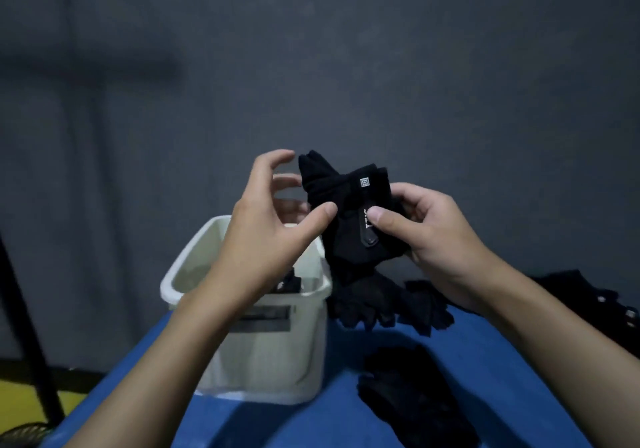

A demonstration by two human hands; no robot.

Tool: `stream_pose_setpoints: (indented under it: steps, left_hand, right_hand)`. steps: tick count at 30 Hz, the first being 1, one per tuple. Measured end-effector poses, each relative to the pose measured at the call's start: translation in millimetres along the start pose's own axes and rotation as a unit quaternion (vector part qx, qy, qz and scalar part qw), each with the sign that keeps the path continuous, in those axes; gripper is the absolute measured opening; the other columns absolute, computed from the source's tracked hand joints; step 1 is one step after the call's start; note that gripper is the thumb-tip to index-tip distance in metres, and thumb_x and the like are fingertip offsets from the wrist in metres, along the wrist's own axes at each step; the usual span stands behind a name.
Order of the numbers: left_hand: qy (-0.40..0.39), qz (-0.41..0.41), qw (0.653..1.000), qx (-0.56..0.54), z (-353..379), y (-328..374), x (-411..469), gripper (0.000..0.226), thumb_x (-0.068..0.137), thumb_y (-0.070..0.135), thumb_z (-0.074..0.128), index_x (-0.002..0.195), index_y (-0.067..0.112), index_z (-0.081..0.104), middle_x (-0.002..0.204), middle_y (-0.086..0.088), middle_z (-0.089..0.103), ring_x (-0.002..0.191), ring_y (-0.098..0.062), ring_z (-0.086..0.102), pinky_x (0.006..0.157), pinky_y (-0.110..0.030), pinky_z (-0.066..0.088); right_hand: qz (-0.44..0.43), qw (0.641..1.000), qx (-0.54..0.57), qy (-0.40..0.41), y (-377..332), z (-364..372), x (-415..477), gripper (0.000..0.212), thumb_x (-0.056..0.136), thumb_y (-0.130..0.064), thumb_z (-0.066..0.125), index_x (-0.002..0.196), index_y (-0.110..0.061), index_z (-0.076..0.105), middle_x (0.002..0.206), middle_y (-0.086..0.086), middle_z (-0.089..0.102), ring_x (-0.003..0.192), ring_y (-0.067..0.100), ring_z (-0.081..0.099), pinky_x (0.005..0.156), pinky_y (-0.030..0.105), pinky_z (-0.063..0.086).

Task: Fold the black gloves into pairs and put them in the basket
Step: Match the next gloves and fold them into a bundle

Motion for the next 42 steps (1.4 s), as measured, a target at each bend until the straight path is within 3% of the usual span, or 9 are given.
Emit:
stream_pose_setpoints:
  steps: [4,7,13,16,21,24,29,36,42]
  left_hand:
    - [0.021,-0.009,0.995,-0.096,-31.1,-15.0,7.4,0.052,0.085,0.004,0.074,0.127,0.019,0.046,0.103,-0.004,0.073,0.095,-0.014,0.073,0.080,-0.021,0.056]
    - [0.034,-0.004,0.995,-0.089,-53.9,-28.9,13.4,0.050,0.084,-0.001,0.074,0.125,0.017,0.050,0.102,-0.005,0.073,0.095,-0.015,0.073,0.082,-0.027,0.058]
    - [0.009,-0.013,0.999,-0.038,-77.1,-54.4,22.5,0.046,0.082,0.001,0.076,0.119,0.020,0.057,0.095,0.000,0.075,0.088,-0.012,0.073,0.076,-0.024,0.058]
    - [-0.002,-0.034,0.999,-0.020,-82.1,-68.7,26.0,0.047,0.081,0.002,0.077,0.118,0.023,0.058,0.094,-0.003,0.075,0.084,-0.014,0.074,0.072,-0.023,0.058]
    - [-0.044,-0.058,0.995,0.065,-85.9,-92.9,28.2,0.048,0.076,0.024,0.080,0.113,0.037,0.053,0.084,0.000,0.071,0.074,-0.027,0.070,0.071,-0.049,0.059]
    - [-0.093,-0.044,0.984,0.142,-86.0,-100.3,28.0,0.043,0.081,0.032,0.075,0.115,0.040,0.049,0.079,0.009,0.068,0.070,-0.015,0.067,0.068,-0.042,0.057]
    - [-0.157,-0.042,0.928,0.334,-103.2,-113.8,21.0,0.038,0.084,0.061,0.048,0.117,0.044,0.051,0.098,0.023,0.067,0.094,0.003,0.062,0.083,-0.037,0.053]
    - [-0.218,-0.013,0.912,0.348,-106.3,-117.2,13.1,0.048,0.086,0.064,0.036,0.118,0.039,0.060,0.106,0.016,0.066,0.087,-0.006,0.062,0.066,-0.021,0.047]
    - [-0.218,-0.016,0.918,0.330,-113.4,-128.2,13.1,0.053,0.088,0.067,0.033,0.121,0.038,0.063,0.113,0.025,0.064,0.101,0.005,0.059,0.081,-0.017,0.045]
  right_hand:
    - [0.002,0.998,0.019,-0.053,11.6,51.7,27.7,0.023,0.086,-0.003,0.066,0.108,-0.007,0.066,0.094,0.007,0.073,0.089,0.019,0.069,0.081,0.031,0.055]
    - [0.031,0.995,0.010,-0.099,24.6,80.9,42.8,0.040,0.081,-0.002,0.074,0.118,-0.007,0.058,0.107,0.012,0.070,0.099,0.025,0.069,0.087,0.037,0.056]
    - [0.073,0.979,-0.017,-0.189,37.2,114.5,74.1,0.079,0.076,-0.013,0.075,0.141,-0.037,0.038,0.128,0.009,0.061,0.109,0.023,0.068,0.090,0.036,0.055]
    - [0.061,0.968,-0.040,-0.238,41.7,126.6,85.8,0.073,0.080,-0.010,0.072,0.141,-0.035,0.040,0.120,0.011,0.067,0.109,0.028,0.067,0.098,0.041,0.051]
    - [0.052,0.954,-0.119,-0.271,59.2,133.2,98.1,0.064,0.084,-0.005,0.071,0.136,-0.034,0.047,0.109,0.023,0.065,0.100,0.030,0.067,0.097,0.044,0.050]
    - [0.058,0.945,-0.148,-0.285,73.8,134.2,100.5,0.069,0.084,-0.003,0.071,0.136,-0.039,0.045,0.092,0.007,0.062,0.087,0.021,0.063,0.088,0.041,0.051]
    - [0.097,0.933,-0.191,-0.288,104.0,130.6,98.8,0.077,0.084,-0.004,0.074,0.136,-0.049,0.039,0.088,-0.001,0.060,0.077,0.015,0.059,0.080,0.038,0.049]
    - [0.171,0.895,-0.235,-0.338,139.4,151.0,90.0,0.075,0.085,-0.011,0.074,0.138,-0.047,0.034,0.098,0.008,0.062,0.084,0.018,0.065,0.085,0.043,0.057]
    - [0.235,0.875,-0.207,-0.368,167.1,171.9,81.5,0.070,0.087,-0.008,0.072,0.140,-0.038,0.036,0.098,0.011,0.059,0.085,0.020,0.068,0.072,0.031,0.059]
Point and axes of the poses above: each hand's wrist, its own x-axis towards the middle knuckle, its own z-axis out of the palm, y = z × x, the point moved 8 cm from there along x, towards the middle knuckle
